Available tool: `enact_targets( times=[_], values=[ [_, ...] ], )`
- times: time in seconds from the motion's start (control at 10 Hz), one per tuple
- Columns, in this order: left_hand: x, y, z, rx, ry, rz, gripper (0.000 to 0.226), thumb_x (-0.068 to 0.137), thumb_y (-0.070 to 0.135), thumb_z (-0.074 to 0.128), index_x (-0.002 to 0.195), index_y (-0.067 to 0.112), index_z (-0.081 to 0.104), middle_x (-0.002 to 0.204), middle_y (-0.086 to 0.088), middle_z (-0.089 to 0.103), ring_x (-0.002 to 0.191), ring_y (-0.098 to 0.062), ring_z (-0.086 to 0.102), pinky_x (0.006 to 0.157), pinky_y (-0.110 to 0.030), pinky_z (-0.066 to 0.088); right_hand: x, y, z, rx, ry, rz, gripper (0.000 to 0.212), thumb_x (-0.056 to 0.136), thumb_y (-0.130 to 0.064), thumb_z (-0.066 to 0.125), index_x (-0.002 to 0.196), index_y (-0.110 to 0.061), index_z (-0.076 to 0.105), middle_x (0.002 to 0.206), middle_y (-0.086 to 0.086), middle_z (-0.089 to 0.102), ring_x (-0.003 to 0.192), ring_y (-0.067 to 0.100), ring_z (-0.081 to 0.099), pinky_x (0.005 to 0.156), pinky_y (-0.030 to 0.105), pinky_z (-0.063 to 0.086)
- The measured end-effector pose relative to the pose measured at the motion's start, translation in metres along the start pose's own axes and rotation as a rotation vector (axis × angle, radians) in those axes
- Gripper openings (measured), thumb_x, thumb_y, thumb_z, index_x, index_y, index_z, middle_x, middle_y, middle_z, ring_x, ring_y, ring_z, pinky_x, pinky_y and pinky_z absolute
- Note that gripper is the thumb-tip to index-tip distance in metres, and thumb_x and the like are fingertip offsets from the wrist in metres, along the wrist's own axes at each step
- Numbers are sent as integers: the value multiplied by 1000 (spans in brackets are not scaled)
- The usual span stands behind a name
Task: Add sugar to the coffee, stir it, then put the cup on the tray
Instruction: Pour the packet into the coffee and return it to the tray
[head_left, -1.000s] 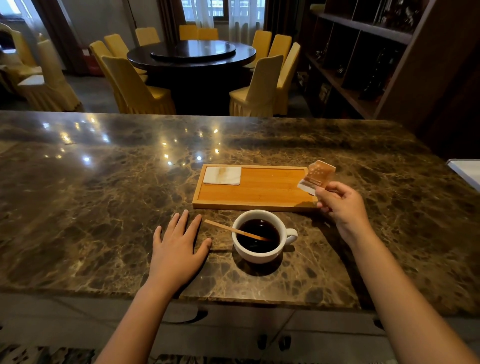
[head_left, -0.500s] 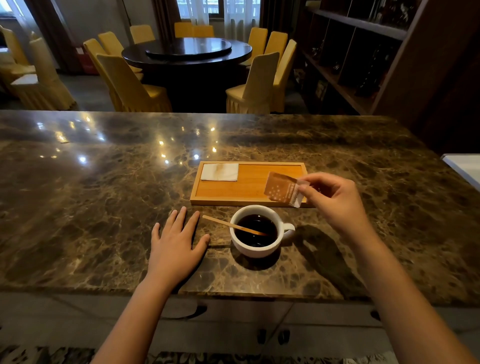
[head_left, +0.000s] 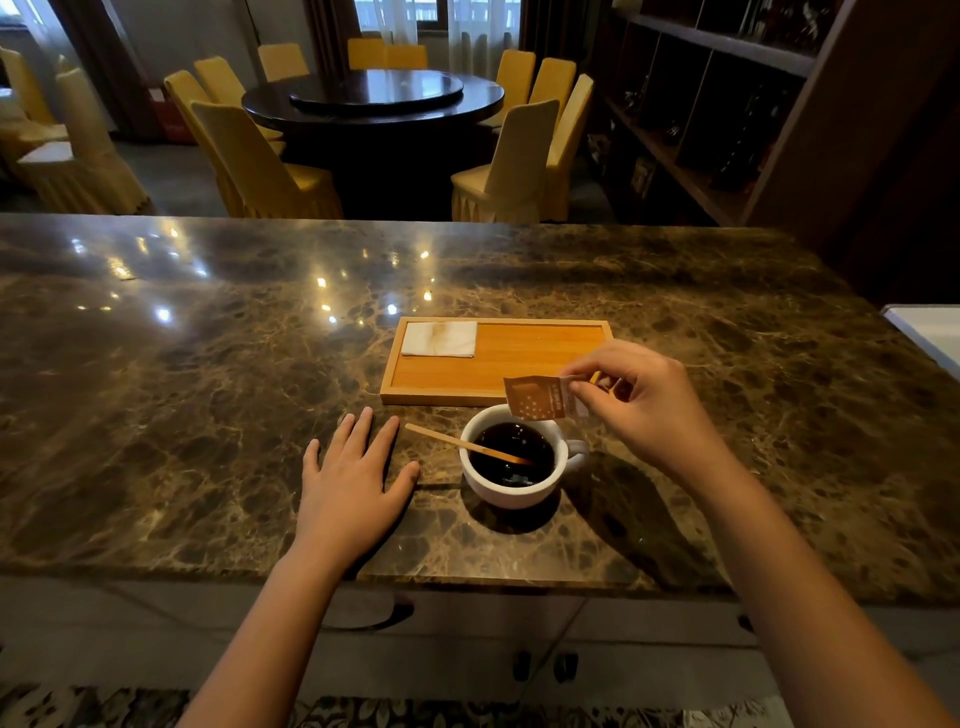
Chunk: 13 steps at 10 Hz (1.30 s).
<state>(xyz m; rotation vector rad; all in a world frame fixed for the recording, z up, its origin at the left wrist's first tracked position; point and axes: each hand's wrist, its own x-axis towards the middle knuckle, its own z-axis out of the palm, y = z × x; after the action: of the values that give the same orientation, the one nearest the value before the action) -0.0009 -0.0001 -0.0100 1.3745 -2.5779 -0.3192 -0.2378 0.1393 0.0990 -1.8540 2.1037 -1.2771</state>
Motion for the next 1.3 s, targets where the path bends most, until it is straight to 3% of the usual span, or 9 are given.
enact_targets(
  times=[0.1, 0.3, 0.5, 0.6, 0.7, 0.8, 0.9, 1.0, 1.3],
  values=[
    [0, 0, 0, -1, -4, -1, 62, 89, 57, 29, 145, 33, 14, 158, 0, 8, 145, -17, 0, 117, -51, 1, -2, 3, 1, 242, 22, 161, 12, 84, -7, 62, 89, -16, 68, 84, -5, 66, 71, 9, 64, 63, 16, 53],
    [-1, -1, 1, -6, 12, -3, 62, 89, 57, 29, 144, 33, 15, 158, 0, 9, 145, -16, 0, 117, -50, 0, -9, 12, 10, 742, 85, 449, 6, 88, -1, 55, 89, -5, 60, 82, 11, 72, 70, 20, 71, 59, 22, 57],
    [-1, -1, 2, -4, 19, -4, 62, 88, 57, 29, 144, 34, 15, 158, 1, 9, 145, -16, 0, 116, -50, 0, -2, 29, 10, 1113, 239, 728, 9, 86, -6, 58, 87, -14, 61, 64, -6, 72, 59, 7, 67, 47, 14, 50],
    [0, -1, 3, -2, 17, -5, 63, 88, 58, 28, 144, 34, 15, 158, 1, 9, 145, -16, 0, 116, -50, 0, 1, 35, 11, 1155, 262, 775, 11, 84, -6, 60, 85, -16, 64, 63, -5, 70, 54, 4, 62, 43, 14, 47],
    [0, -2, 3, 2, 15, -9, 63, 88, 58, 28, 144, 35, 14, 158, 1, 9, 145, -16, 0, 116, -49, -1, 7, 43, 14, 989, 281, 764, 12, 80, -10, 66, 80, -22, 66, 68, -4, 66, 54, 5, 54, 45, 16, 44],
    [0, -3, 3, 7, 12, -8, 63, 88, 58, 27, 144, 35, 14, 158, 1, 9, 145, -15, 0, 116, -49, -1, 12, 51, 15, 706, 292, 741, 10, 80, -16, 69, 81, -26, 67, 80, -1, 65, 67, 10, 54, 56, 23, 45],
    [1, -2, 3, 7, 10, -9, 63, 88, 58, 27, 144, 35, 13, 158, 1, 8, 145, -15, -1, 116, -49, -1, 26, 69, 16, 366, 321, 694, 11, 81, -19, 69, 92, -18, 68, 95, 1, 65, 88, 15, 56, 66, 24, 44],
    [0, -2, 3, 6, 12, -11, 63, 88, 58, 27, 144, 35, 14, 158, 1, 8, 145, -16, 0, 116, -49, -1, 36, 83, 20, 259, 308, 699, 13, 81, -16, 69, 94, -15, 67, 97, 4, 66, 89, 16, 59, 64, 22, 44],
    [0, -2, 2, 16, -1, -23, 63, 87, 59, 26, 144, 37, 12, 158, 2, 7, 144, -14, -2, 116, -48, -2, 56, 114, 39, -200, 221, 663, 22, 80, -20, 69, 101, -16, 61, 99, 8, 67, 87, 21, 60, 69, 37, 53]
  ],
)
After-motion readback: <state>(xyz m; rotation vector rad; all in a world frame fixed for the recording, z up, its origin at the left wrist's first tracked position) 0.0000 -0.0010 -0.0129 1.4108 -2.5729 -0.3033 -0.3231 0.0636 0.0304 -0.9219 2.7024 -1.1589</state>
